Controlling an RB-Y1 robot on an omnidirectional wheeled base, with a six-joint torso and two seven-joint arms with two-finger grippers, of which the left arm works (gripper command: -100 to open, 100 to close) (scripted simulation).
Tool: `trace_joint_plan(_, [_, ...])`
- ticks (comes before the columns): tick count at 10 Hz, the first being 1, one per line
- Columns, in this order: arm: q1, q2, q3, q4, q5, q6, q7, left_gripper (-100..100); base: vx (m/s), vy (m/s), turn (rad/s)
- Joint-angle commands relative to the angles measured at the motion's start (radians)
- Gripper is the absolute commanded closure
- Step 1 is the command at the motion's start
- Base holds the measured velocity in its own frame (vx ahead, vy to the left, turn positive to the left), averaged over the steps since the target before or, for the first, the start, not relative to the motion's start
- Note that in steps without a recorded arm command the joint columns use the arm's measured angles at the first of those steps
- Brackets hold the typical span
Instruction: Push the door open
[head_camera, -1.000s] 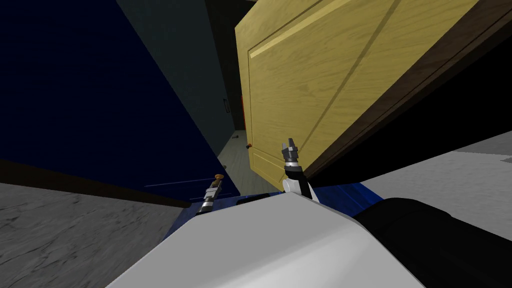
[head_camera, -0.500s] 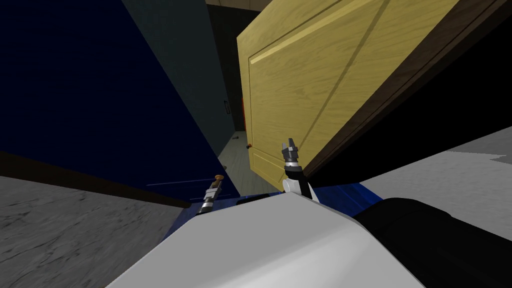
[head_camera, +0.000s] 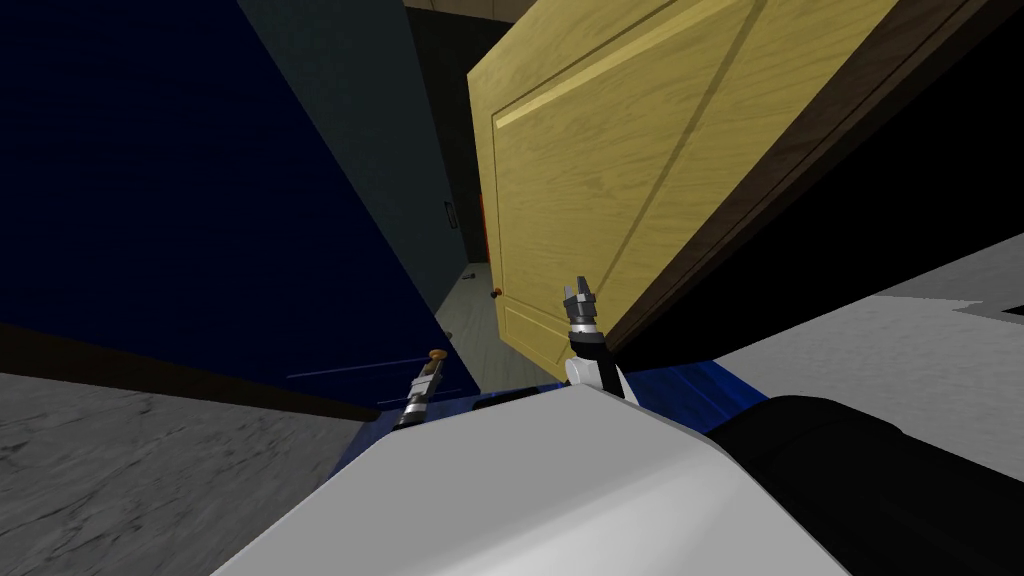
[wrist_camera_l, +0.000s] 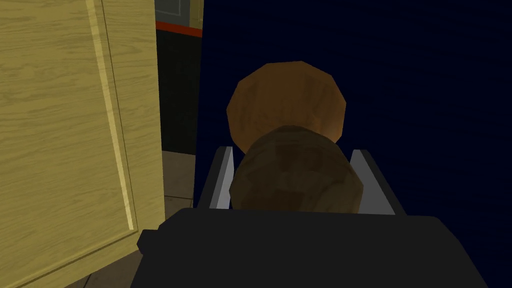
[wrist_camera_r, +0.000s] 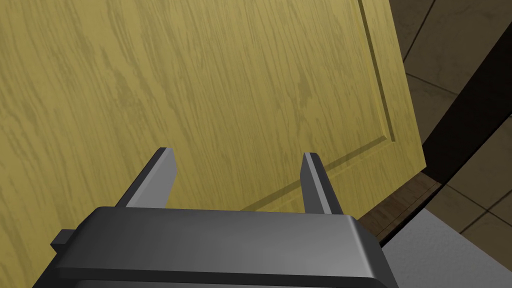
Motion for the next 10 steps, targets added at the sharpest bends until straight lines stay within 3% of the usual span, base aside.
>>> trace_joint_plan(1, [-0.012, -0.001, 0.012, 0.003, 0.014, -0.008, 0.050, 100, 0.020, 0.012, -0.044])
trace_joint_plan(7, [-0.036, -0.016, 0.035, 0.023, 0.053, -0.016, 0.199, 100, 0.017, 0.017, -0.045])
trace_joint_plan(8, [-0.036, -0.016, 0.035, 0.023, 0.053, -0.016, 0.201, 100, 0.007, 0.013, -0.031])
trace_joint_plan(10, [-0.051, -0.025, 0.048, 0.035, 0.076, -0.021, 0.271, 100, 0.011, 0.022, -0.061])
